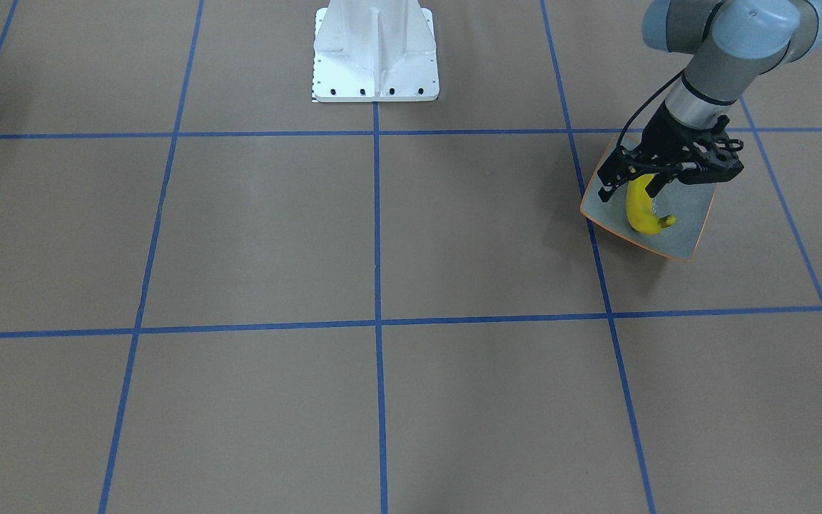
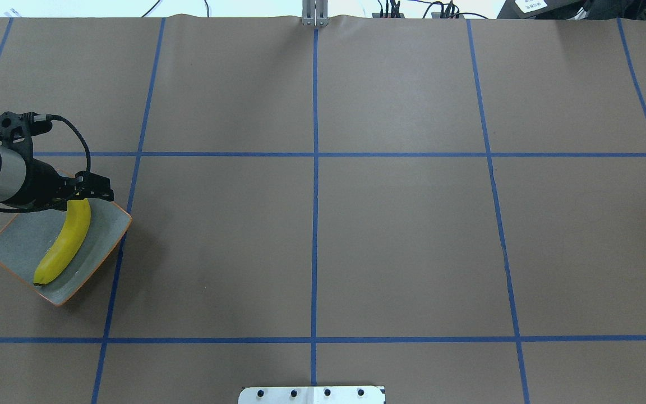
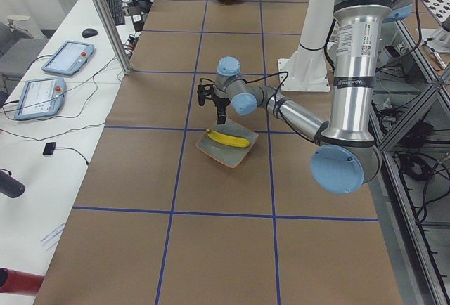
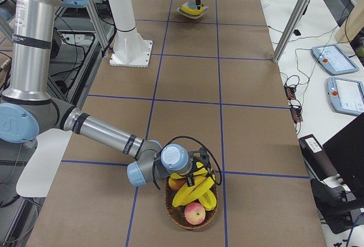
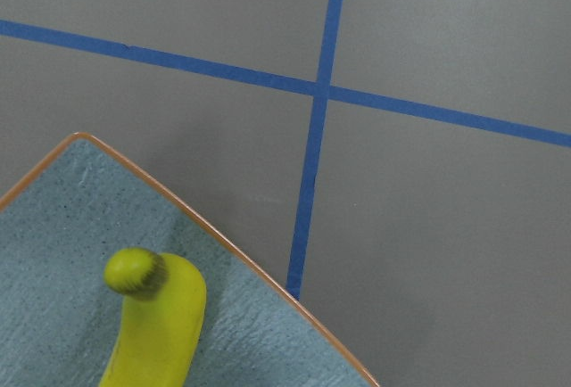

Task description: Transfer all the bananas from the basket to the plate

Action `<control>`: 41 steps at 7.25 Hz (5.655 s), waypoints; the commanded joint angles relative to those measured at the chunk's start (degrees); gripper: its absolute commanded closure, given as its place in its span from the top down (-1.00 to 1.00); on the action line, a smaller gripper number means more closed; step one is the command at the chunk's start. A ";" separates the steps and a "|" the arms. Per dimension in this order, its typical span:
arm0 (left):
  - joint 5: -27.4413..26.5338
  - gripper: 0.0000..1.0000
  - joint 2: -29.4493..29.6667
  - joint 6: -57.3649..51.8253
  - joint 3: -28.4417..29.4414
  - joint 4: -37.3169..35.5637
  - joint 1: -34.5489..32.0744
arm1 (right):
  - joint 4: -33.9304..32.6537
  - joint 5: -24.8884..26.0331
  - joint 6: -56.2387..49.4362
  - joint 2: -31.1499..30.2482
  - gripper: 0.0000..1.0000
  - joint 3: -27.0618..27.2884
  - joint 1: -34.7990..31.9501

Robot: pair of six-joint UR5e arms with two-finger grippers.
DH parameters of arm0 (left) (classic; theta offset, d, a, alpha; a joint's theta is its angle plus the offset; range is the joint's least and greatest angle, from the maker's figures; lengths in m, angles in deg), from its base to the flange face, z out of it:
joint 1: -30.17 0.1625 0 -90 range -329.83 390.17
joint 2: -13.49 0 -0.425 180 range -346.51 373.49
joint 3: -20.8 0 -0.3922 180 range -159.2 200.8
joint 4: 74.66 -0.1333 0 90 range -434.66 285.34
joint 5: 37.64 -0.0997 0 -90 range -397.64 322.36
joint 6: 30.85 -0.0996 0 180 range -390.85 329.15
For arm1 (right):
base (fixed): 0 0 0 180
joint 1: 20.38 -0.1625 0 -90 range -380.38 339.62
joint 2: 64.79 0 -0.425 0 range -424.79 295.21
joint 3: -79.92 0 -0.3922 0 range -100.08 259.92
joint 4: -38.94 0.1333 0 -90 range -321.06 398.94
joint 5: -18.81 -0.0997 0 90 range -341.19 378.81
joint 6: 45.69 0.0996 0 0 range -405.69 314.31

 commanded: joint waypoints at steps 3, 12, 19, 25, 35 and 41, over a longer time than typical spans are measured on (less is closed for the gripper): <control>-0.03 0.98 2.27 2.57 0.03 -0.08 1.05 | -1.22 -7.69 -0.05 1.74 -1.00 2.05 -5.79; 0.67 0.98 27.49 16.54 6.45 1.67 1.76 | -2.04 -4.42 59.81 23.59 -1.00 19.10 18.05; 0.59 0.97 38.30 24.96 11.54 3.00 6.50 | 6.43 25.93 82.13 33.73 -1.00 22.09 46.99; -0.12 0.97 41.74 33.86 16.20 4.85 7.99 | 6.25 33.77 78.00 35.76 -1.00 24.55 52.73; -0.12 -1.00 42.45 33.68 19.90 8.54 9.31 | 6.25 34.12 74.06 36.46 0.98 25.26 54.23; 6.97 -1.00 26.58 15.72 11.64 7.05 2.67 | 6.60 36.05 74.04 23.12 1.00 33.08 52.22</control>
